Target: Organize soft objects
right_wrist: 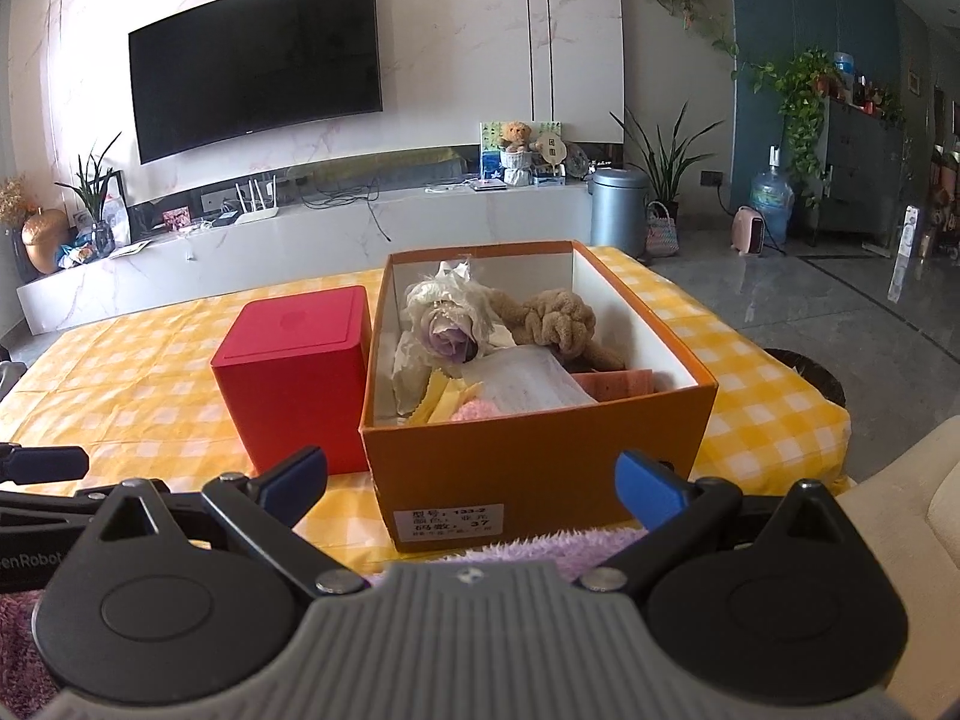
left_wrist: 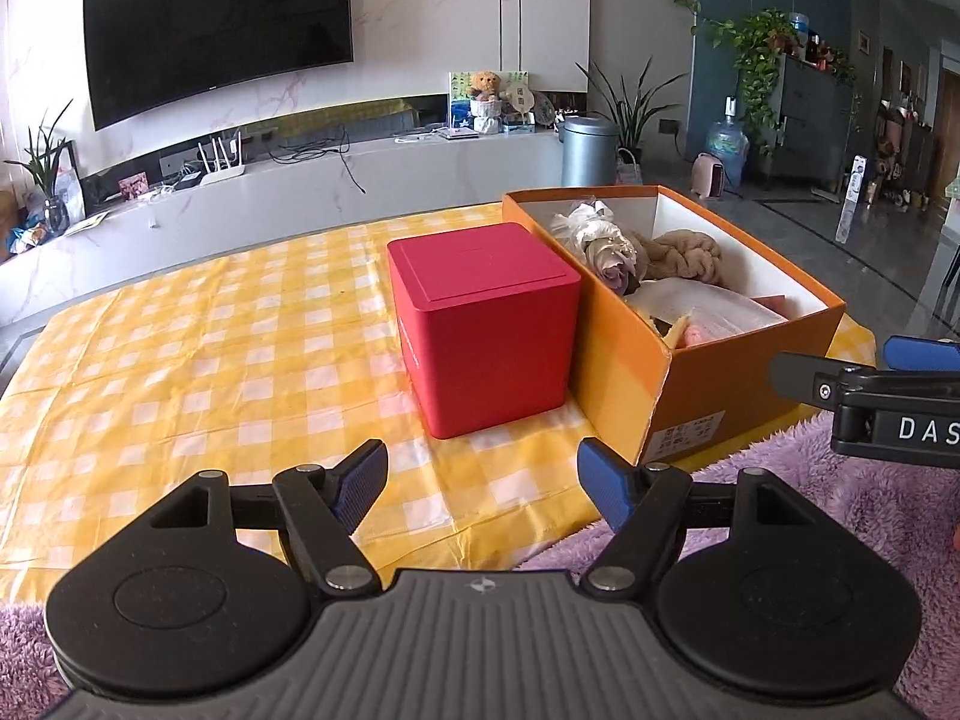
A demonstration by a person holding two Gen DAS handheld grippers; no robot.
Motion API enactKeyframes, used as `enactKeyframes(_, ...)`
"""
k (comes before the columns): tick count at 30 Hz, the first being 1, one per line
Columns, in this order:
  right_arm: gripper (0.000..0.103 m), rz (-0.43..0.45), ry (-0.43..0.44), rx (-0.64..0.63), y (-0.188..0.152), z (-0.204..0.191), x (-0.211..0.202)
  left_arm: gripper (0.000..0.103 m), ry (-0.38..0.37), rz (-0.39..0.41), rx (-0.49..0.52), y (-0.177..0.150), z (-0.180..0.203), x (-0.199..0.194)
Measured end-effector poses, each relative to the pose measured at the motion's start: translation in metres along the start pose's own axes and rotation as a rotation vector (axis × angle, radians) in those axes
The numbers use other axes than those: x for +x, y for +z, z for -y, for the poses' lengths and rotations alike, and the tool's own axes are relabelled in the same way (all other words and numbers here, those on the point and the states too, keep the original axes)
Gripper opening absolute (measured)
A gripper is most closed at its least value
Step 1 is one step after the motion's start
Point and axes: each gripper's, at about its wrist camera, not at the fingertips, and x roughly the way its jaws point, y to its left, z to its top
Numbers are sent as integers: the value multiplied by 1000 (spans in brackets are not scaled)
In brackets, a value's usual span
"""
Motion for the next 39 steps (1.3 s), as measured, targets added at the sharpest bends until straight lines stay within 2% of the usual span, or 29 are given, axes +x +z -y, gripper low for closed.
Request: enactKeyframes(39,100,-2,-9,-11,0,-2,-1,85,5,-9,7,1,-2,-7)
